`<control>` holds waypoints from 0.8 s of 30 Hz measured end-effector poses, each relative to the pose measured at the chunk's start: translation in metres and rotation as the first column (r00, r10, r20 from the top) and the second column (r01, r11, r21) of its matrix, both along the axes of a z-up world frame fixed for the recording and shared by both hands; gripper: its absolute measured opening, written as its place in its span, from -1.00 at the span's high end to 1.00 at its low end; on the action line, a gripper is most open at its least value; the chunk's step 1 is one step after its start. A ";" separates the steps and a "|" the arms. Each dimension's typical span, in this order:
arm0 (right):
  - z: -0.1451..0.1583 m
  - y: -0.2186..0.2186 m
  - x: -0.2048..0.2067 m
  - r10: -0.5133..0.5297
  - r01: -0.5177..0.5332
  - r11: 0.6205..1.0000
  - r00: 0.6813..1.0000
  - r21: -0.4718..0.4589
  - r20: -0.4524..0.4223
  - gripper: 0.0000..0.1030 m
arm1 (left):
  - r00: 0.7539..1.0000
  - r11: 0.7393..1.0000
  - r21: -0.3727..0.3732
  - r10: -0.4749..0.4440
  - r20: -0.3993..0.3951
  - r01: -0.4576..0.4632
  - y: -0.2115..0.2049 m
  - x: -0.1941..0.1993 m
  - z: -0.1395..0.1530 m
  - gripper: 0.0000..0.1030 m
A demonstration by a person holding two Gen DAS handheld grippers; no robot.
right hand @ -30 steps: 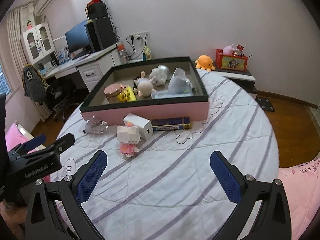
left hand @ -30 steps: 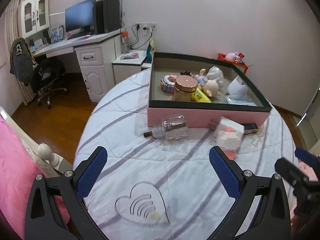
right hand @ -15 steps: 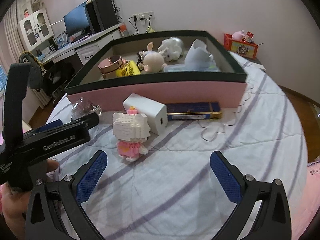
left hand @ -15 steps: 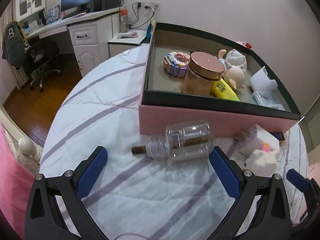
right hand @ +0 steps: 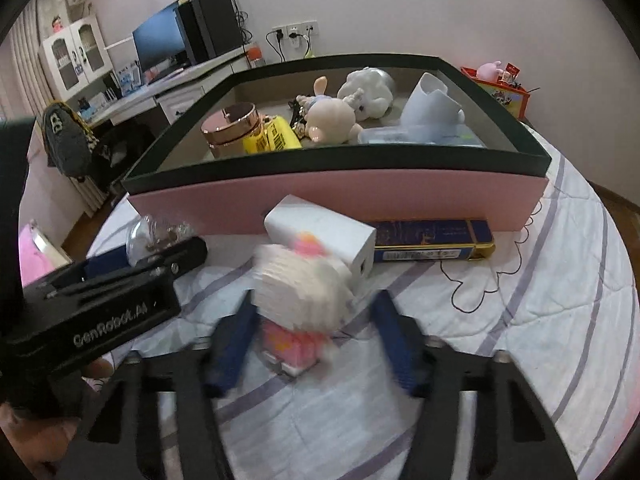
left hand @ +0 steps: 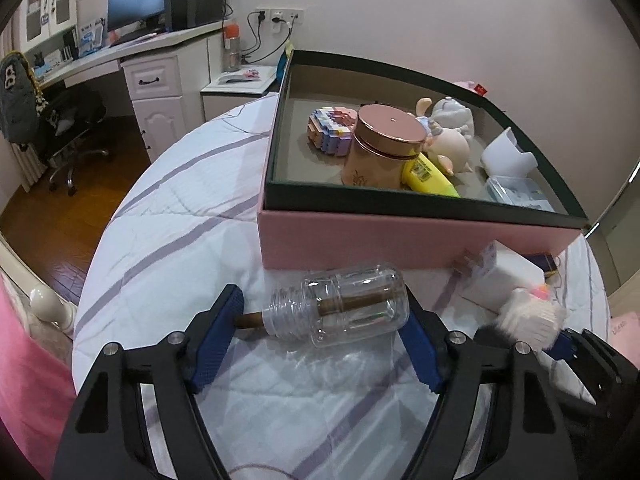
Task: Organize rigid objects
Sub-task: 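Grasp the glass bottle with the left tool while the right tool grasps the pink-white block figure, then carry the bottle and block figure over the pink box and release both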
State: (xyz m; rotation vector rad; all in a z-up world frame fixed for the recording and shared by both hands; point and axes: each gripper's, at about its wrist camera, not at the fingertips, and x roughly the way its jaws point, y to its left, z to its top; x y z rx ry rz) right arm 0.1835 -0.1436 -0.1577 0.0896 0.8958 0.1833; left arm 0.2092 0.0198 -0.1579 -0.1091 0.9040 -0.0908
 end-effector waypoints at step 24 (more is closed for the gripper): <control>0.052 -0.042 -0.041 0.020 -0.030 0.995 0.994 0.092 0.106 0.24 | 0.993 0.998 0.018 -0.059 0.107 0.058 -0.017 -0.052 0.057 -0.49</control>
